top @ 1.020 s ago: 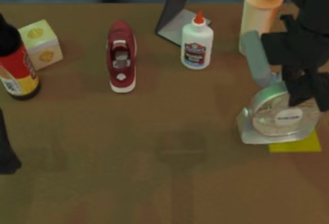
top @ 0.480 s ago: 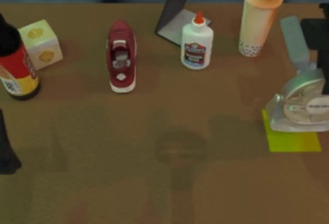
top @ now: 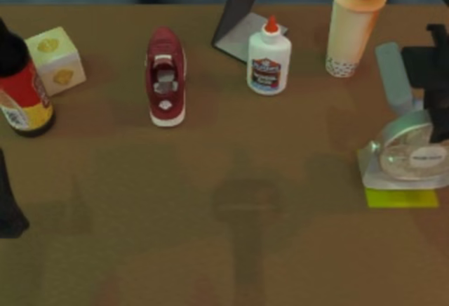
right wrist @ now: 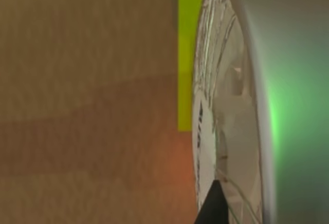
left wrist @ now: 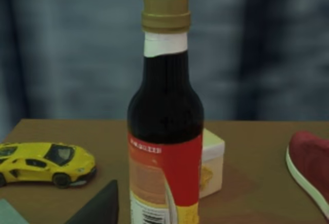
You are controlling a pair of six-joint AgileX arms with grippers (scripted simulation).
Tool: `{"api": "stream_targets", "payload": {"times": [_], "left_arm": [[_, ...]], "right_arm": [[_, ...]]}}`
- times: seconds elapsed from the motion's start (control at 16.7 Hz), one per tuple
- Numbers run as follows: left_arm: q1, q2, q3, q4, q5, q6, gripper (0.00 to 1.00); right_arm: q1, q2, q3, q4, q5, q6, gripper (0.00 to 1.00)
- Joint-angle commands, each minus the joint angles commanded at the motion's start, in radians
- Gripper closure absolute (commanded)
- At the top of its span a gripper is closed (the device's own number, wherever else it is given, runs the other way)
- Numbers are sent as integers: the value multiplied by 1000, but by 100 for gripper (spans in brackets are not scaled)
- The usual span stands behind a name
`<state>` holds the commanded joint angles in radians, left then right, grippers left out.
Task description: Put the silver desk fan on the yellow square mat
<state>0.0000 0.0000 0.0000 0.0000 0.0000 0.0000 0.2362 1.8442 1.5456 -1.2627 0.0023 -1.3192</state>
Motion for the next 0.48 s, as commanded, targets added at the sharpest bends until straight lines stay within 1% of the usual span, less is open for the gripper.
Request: {"api": "stream_targets", "payload": {"times": [0.18,0.48], "left_arm": [[0,0,0,0,0,0,0],[0,0,0,0,0,0,0]], "right_arm": [[0,0,-1,1,0,0,100],[0,0,-1,1,0,0,62]]}}
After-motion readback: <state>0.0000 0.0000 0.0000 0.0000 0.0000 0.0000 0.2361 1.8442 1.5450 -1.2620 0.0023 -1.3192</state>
